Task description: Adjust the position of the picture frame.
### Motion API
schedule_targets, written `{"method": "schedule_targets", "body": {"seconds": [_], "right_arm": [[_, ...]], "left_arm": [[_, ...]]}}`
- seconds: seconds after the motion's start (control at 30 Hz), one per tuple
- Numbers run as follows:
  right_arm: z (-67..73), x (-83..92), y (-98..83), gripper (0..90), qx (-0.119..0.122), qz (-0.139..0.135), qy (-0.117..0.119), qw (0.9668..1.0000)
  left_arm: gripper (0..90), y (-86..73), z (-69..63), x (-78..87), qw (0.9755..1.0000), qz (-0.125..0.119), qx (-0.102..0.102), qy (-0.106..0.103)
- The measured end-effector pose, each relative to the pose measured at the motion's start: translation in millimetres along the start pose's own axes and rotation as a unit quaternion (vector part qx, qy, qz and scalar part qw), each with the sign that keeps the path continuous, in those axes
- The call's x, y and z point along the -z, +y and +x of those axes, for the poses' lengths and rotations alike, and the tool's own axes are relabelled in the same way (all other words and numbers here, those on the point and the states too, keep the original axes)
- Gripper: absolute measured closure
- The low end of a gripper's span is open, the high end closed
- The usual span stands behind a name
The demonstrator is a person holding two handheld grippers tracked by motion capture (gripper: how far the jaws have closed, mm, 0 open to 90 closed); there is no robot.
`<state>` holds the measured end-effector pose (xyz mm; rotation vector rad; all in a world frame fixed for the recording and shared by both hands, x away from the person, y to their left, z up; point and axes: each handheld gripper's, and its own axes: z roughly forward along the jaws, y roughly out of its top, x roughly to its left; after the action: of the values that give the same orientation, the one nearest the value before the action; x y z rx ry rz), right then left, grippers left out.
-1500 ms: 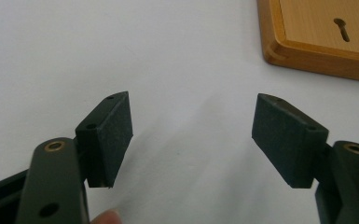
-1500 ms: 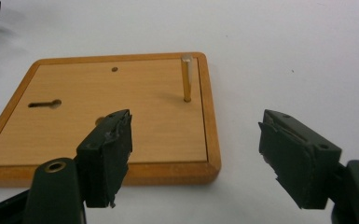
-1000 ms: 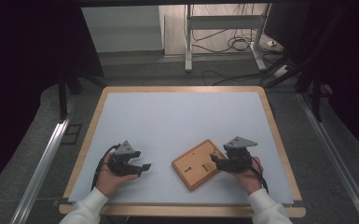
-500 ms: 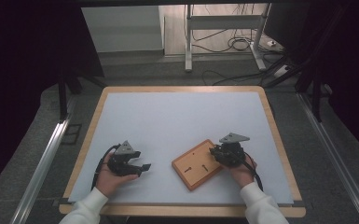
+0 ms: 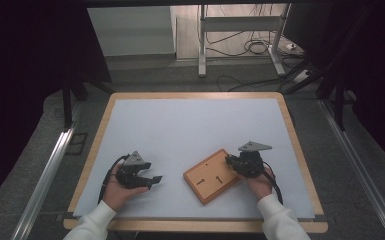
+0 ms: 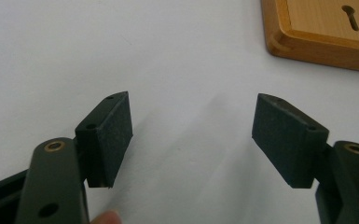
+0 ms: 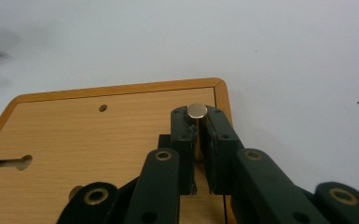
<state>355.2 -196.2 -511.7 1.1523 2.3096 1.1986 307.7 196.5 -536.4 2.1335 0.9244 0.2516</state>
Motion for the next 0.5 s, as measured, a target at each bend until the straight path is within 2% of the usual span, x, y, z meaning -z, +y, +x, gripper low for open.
{"method": "schedule_targets", "body": {"seconds": [0.2,0.27,0.5], "right_arm": [[2.2,2.0,2.7,83.6,0.001,-0.005,0.013,0.9999],[3.6,3.2,4.1,83.7,0.000,-0.017,0.023,0.9996],[7.9,0.2,7.2,83.4,0.018,-0.033,0.022,0.9990]], "left_arm": [[28.4,0.0,0.0,0.0,1.0000,0.001,-0.001,0.000],[28.4,-0.1,0.5,0.1,1.0000,0.000,0.000,0.000],[28.4,-0.3,2.6,2.8,1.0000,-0.005,0.004,0.004]]}}
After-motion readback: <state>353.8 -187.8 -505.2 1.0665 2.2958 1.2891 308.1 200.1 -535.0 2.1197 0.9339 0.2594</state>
